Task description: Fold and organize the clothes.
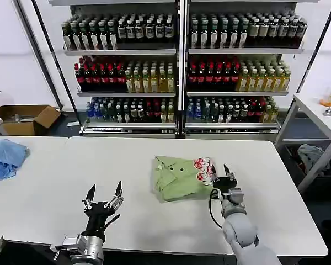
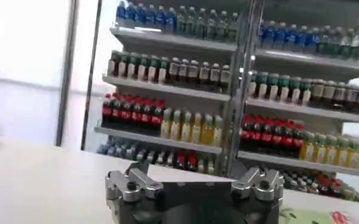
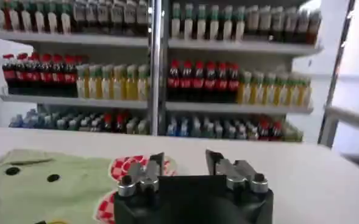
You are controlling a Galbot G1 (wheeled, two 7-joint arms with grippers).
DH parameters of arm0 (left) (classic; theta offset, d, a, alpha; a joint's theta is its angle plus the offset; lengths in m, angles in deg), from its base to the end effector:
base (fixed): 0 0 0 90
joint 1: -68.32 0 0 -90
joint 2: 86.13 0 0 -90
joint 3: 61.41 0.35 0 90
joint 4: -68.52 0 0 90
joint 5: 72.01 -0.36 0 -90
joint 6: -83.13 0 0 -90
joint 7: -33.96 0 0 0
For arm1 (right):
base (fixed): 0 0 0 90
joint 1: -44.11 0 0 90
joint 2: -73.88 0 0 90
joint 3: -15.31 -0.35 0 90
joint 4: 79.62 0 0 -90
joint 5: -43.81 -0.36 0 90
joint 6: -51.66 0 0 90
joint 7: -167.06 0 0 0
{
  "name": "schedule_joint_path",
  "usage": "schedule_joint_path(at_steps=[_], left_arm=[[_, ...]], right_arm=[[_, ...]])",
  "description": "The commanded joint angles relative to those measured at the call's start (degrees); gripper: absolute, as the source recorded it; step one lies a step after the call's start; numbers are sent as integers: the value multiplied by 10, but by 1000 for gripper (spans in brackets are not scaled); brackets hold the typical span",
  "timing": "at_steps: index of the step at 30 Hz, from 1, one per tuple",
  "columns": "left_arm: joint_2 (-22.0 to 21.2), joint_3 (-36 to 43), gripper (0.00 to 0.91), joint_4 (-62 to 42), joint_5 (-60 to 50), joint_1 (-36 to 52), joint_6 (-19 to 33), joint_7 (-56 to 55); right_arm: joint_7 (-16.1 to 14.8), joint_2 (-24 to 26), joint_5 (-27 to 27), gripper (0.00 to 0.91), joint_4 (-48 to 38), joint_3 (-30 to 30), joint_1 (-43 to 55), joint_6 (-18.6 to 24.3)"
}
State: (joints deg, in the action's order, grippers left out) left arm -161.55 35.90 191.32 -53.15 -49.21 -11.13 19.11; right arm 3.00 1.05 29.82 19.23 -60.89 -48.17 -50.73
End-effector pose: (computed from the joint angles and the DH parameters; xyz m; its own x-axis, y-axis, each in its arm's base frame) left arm 0.1923 0.0018 -0.2803 -0.9982 -0.0012 0.0592 -0.0103 0.9879 -0.1546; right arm 0.3330 -0.0059 -0.3200 -0.9871 0.0153 0.1592 0.0019 0.9965 -0.0836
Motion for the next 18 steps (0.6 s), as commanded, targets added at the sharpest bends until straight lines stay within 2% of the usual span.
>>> schedule_joint_path(at_steps=[1,8,18], left_arm=[[-1,7,907,5,-13,-6,-1,14],[3,7,907,10,-12,-5,-2,28],[11,6,907,14,-12,-9,-2,37]], right_arm=[[-32,2,104,907,134,-75,-174,144],[-42,-2,106,907,220,-110,-269,131],[-42,-10,100,907,264,-133,-331,140]])
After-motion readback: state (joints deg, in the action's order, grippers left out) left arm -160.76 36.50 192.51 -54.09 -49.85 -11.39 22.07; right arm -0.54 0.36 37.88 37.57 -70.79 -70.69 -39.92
